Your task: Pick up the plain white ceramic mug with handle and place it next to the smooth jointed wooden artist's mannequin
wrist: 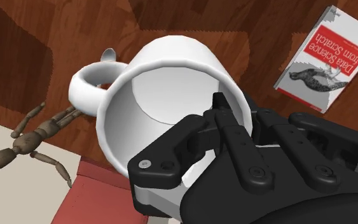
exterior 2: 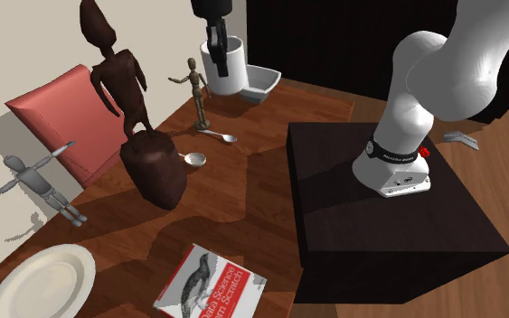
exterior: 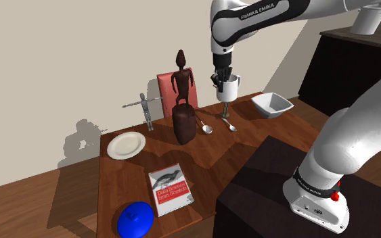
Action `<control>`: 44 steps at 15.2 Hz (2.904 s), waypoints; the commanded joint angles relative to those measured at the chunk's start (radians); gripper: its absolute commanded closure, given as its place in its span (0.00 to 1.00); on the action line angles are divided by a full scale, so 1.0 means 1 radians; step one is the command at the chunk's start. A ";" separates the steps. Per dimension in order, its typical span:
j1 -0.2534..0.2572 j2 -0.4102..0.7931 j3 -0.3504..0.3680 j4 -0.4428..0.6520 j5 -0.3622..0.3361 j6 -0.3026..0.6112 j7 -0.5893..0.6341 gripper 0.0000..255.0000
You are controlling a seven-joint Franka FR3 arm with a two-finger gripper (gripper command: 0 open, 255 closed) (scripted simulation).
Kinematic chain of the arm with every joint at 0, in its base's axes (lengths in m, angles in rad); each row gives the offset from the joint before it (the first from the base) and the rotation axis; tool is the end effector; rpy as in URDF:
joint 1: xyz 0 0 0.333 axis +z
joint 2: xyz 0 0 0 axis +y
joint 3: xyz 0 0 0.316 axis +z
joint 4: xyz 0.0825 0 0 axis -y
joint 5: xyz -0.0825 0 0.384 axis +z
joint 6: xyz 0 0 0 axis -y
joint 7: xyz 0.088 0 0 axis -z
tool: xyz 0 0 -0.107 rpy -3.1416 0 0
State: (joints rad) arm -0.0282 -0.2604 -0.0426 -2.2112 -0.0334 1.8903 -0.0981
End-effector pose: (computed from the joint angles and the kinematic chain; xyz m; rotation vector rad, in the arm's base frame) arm 0.4656 -0.0365 0.4815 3.1242 0.0633 -0.0971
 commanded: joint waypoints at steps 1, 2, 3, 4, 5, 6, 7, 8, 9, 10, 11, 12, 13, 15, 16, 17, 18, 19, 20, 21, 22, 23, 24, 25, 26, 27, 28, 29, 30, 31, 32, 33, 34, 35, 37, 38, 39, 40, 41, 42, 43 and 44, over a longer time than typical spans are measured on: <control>-0.020 0.024 -0.030 0.020 -0.010 0.006 -0.048 1.00; -0.030 0.038 -0.045 0.034 -0.014 0.006 -0.071 1.00; -0.040 0.053 -0.060 0.050 -0.017 0.006 -0.094 1.00; -0.050 0.069 -0.074 0.067 -0.020 0.006 -0.118 1.00; -0.060 0.086 -0.088 0.085 -0.022 0.006 -0.141 1.00; -0.069 0.104 -0.102 0.104 -0.023 0.005 -0.164 1.00; -0.079 0.123 -0.116 0.125 -0.024 0.005 -0.187 1.00; -0.088 0.142 -0.129 0.146 -0.023 0.003 -0.211 1.00; -0.098 0.162 -0.142 0.169 -0.022 0.002 -0.234 1.00; -0.107 0.184 -0.155 0.193 -0.021 0.000 -0.257 1.00; -0.117 0.206 -0.167 0.218 -0.018 -0.003 -0.281 1.00; -0.127 0.228 -0.178 0.244 -0.014 -0.005 -0.304 1.00; -0.137 0.252 -0.190 0.271 -0.010 -0.009 -0.327 1.00; -0.159 0.302 -0.211 0.330 0.001 -0.018 -0.374 1.00; -0.170 0.328 -0.220 0.362 0.007 -0.023 -0.397 1.00; -0.182 0.355 -0.230 0.395 0.014 -0.029 -0.420 1.00; -0.194 0.383 -0.238 0.429 0.022 -0.036 -0.443 1.00; -0.207 0.412 -0.246 0.465 0.031 -0.044 -0.465 1.00; -0.221 0.442 -0.254 0.503 0.040 -0.053 -0.487 1.00; -0.235 0.473 -0.260 0.543 0.050 -0.062 -0.509 1.00; -0.250 0.505 -0.266 0.585 0.060 -0.073 -0.531 1.00; -0.265 0.538 -0.271 0.629 0.070 -0.085 -0.551 1.00; -0.282 0.572 -0.276 0.675 0.081 -0.099 -0.572 1.00; -0.299 0.607 -0.280 0.724 0.092 -0.114 -0.591 1.00; -0.318 0.644 -0.283 0.777 0.104 -0.130 -0.610 1.00; -0.337 0.682 -0.285 0.833 0.115 -0.148 -0.628 1.00; -0.358 0.723 -0.286 0.893 0.127 -0.169 -0.645 1.00; -0.380 0.766 -0.287 0.958 0.139 -0.192 -0.661 1.00; -0.403 0.809 -0.287 1.025 0.150 -0.217 -0.676 1.00; -0.401 0.807 -0.286 1.010 0.149 -0.202 -0.675 1.00; -0.400 0.806 -0.285 0.994 0.149 -0.188 -0.675 1.00; -0.398 0.805 -0.285 0.979 0.149 -0.174 -0.675 1.00; -0.397 0.805 -0.285 0.966 0.149 -0.161 -0.675 1.00; -0.396 0.805 -0.285 0.952 0.149 -0.147 -0.675 1.00; -0.394 0.806 -0.284 0.927 0.150 -0.121 -0.676 1.00; -0.393 0.807 -0.283 0.914 0.150 -0.108 -0.676 1.00; -0.392 0.808 -0.283 0.903 0.151 -0.095 -0.676 1.00; -0.391 0.810 -0.283 0.891 0.151 -0.083 -0.676 1.00; -0.390 0.812 -0.282 0.880 0.152 -0.070 -0.676 1.00; -0.390 0.813 -0.282 0.870 0.153 -0.058 -0.677 1.00; -0.389 0.816 -0.281 0.860 0.154 -0.045 -0.677 1.00; -0.389 0.818 -0.280 0.850 0.154 -0.033 -0.677 1.00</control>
State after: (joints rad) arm -0.4177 0.5544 -0.3239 -1.3525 0.1199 1.8437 -0.7755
